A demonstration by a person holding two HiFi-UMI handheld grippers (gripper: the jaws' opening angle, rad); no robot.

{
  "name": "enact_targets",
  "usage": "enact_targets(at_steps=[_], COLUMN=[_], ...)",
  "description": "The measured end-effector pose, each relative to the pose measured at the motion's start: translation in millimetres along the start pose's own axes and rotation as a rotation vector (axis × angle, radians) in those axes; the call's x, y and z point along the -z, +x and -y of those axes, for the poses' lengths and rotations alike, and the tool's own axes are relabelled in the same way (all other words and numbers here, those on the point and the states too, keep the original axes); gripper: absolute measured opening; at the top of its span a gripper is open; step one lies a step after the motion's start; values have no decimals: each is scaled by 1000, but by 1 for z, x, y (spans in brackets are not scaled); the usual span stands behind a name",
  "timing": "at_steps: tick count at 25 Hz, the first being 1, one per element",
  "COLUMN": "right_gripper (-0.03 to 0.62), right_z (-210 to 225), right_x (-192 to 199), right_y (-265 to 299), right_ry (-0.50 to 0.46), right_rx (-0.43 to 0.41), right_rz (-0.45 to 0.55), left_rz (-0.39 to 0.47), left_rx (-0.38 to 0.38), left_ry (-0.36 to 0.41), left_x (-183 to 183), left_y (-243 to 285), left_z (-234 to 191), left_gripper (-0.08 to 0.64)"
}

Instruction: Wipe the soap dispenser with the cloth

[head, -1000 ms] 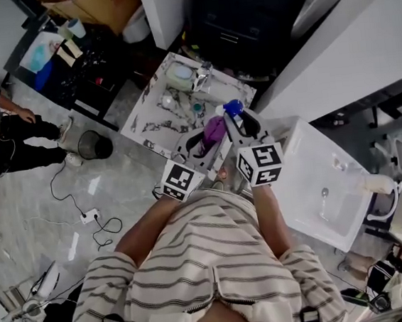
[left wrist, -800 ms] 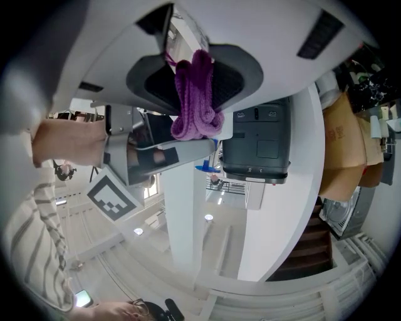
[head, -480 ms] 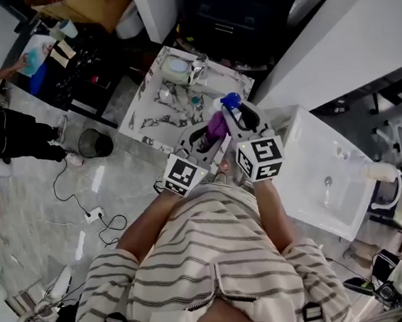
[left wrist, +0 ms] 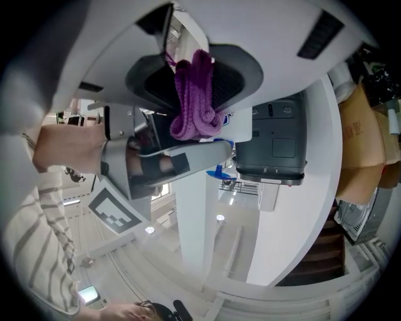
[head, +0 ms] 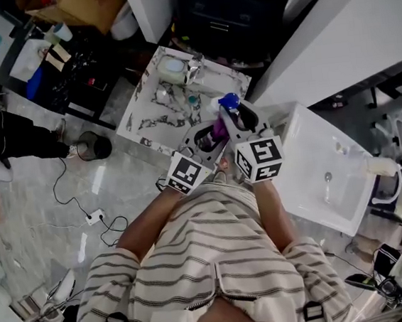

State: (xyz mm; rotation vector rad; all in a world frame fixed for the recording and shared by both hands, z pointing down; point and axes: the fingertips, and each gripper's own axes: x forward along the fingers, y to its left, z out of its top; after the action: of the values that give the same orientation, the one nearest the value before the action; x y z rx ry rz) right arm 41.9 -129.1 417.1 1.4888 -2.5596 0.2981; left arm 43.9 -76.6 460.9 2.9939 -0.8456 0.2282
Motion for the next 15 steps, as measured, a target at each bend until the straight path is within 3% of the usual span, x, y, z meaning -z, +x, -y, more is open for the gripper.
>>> enact_targets(at_steps=[15], right_gripper=[132], right_z=[-2], right_x=[-2], right_y=[-9], right_ry=[9], right_rx=[7], right_rz=[-3], left_rz=[-20], left_rx=[46], left_ry=[-7], left_x=[10], left_y=[8], left_z=[9], left_gripper=[121])
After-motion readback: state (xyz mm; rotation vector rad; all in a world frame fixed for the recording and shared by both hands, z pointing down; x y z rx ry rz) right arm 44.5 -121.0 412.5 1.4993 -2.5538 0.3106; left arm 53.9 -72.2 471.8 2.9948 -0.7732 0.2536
